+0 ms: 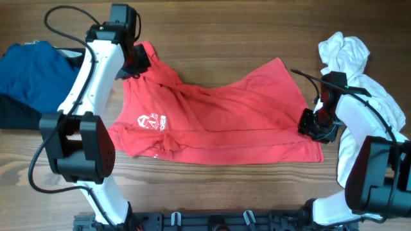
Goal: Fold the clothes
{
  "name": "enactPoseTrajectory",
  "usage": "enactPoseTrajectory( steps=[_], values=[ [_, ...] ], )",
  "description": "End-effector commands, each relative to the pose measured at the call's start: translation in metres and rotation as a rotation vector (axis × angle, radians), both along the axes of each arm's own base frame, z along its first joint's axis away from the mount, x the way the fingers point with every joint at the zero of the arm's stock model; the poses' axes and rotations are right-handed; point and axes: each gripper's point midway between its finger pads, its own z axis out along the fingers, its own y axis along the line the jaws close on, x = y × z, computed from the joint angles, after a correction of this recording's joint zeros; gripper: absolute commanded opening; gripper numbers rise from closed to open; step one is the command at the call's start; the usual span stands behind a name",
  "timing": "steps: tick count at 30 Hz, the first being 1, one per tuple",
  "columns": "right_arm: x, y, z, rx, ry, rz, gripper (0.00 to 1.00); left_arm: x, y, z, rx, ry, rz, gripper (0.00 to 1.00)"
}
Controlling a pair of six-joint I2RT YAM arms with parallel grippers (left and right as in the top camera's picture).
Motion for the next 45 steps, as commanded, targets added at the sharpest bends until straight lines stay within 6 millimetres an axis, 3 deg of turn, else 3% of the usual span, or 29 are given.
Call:
enactPoseTrajectory(
  steps=[1,5,7,13,18,22,24,27,29,31,40,41,43,45],
  values=[
    [0.06,0.018,0.04,0.126,-0.22,0.092,0.46,-0.007,-0.012,-0.025,-0.075,0.028,-0.037,0.53],
    [0.121,0.029,0.075,0.128,-0.471,0.247,0.61,0.005,-0.028,-0.027,-0.165,-0.017,-0.062,0.53],
    [0.136,0.035,0.077,0.117,-0.525,0.283,0.65,0.009,-0.029,-0.031,-0.166,-0.023,-0.063,0.54],
    [0.181,0.051,0.068,0.093,-0.661,0.334,0.65,0.014,-0.037,-0.061,-0.206,0.015,-0.071,0.55],
    [0.195,0.05,0.038,0.102,-0.649,0.312,0.66,0.024,-0.038,-0.065,-0.208,-0.019,-0.074,0.56],
    [0.195,0.05,0.025,0.106,-0.629,0.31,0.65,0.026,-0.038,-0.084,-0.207,0.001,-0.072,0.54],
    [0.197,0.049,0.025,0.102,-0.639,0.31,0.62,0.033,-0.04,-0.087,-0.212,-0.02,-0.077,0.47],
    [0.206,0.049,0.03,0.093,-0.677,0.307,0.6,0.054,-0.051,-0.078,-0.253,-0.113,-0.103,0.06],
    [0.206,0.048,0.031,0.091,-0.679,0.307,0.6,0.067,-0.06,-0.07,-0.291,-0.176,-0.126,0.04],
    [0.206,0.046,0.029,0.079,-0.674,0.301,0.6,0.084,-0.082,-0.053,-0.395,-0.266,-0.186,0.04],
    [0.204,0.046,0.026,0.084,-0.657,0.281,0.6,0.111,-0.117,-0.024,-0.414,-0.453,-0.349,0.14],
    [0.203,0.046,0.026,0.085,-0.654,0.281,0.6,0.108,-0.125,-0.022,-0.42,-0.461,-0.415,0.18],
    [0.201,0.046,0.024,0.087,-0.645,0.28,0.6,0.102,-0.13,-0.025,-0.4,-0.456,-0.502,0.55],
    [0.198,0.046,0.023,0.088,-0.632,0.28,0.6,0.098,-0.125,-0.03,-0.38,-0.434,-0.517,0.66]
  ],
)
